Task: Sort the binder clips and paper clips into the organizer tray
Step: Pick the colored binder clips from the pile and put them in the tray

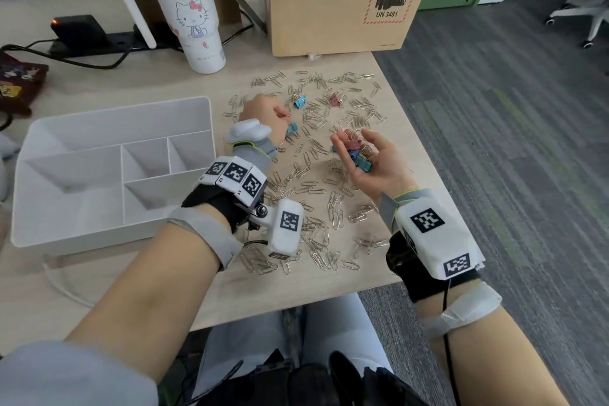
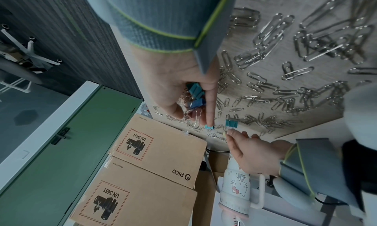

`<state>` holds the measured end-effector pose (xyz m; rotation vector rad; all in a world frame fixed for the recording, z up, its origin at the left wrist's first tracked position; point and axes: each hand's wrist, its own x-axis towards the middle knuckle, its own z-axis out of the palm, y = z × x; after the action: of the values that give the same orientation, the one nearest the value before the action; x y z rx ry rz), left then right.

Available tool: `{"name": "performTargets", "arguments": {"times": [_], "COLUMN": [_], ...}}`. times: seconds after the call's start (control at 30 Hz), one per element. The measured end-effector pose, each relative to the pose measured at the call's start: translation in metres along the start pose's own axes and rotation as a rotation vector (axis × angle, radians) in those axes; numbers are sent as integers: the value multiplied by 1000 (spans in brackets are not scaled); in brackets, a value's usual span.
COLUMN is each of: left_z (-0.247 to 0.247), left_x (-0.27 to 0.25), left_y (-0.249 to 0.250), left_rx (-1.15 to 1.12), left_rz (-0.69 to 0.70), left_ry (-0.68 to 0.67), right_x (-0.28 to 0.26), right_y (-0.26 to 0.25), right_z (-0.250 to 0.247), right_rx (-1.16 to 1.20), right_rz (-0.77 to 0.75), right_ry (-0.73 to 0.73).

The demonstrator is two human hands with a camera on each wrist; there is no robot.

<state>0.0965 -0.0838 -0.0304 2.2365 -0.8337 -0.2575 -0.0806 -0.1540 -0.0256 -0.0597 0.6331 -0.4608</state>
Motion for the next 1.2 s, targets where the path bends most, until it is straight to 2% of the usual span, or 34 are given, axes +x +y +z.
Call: {"name": "performTargets", "arguments": {"times": [0.13, 0.27, 0.47, 0.6, 0.8, 0.9, 1.07, 1.2], "left_z": [-9, -14, -2, 11, 22, 24, 25, 32], "left_x": [-10, -24, -44, -52, -60, -57, -40, -28], "left_y": [20, 44, 66, 74, 85, 89, 78, 55], "left_rx": [-230, -409, -342, -256, -162, -197, -407, -276], "left_rz": [121, 249, 386, 476, 521, 515, 392, 288], "left_ry": [13, -160, -371, -417, -469, -445, -223, -131], "right_x": [0, 0, -10, -10, -21, -24, -25, -28], "right_y": [1, 4, 7, 5, -1, -6, -19, -24], "right_z": [1, 1, 3, -1, -1, -3, -7, -10], "right_rx": [12, -28, -86, -146, -148, -107, 137, 215], "right_rz": [-3, -13, -36, -53, -102, -116, -61, -65], "right_ry": [-12, -36, -54, -61, -55, -37, 46, 92]}}
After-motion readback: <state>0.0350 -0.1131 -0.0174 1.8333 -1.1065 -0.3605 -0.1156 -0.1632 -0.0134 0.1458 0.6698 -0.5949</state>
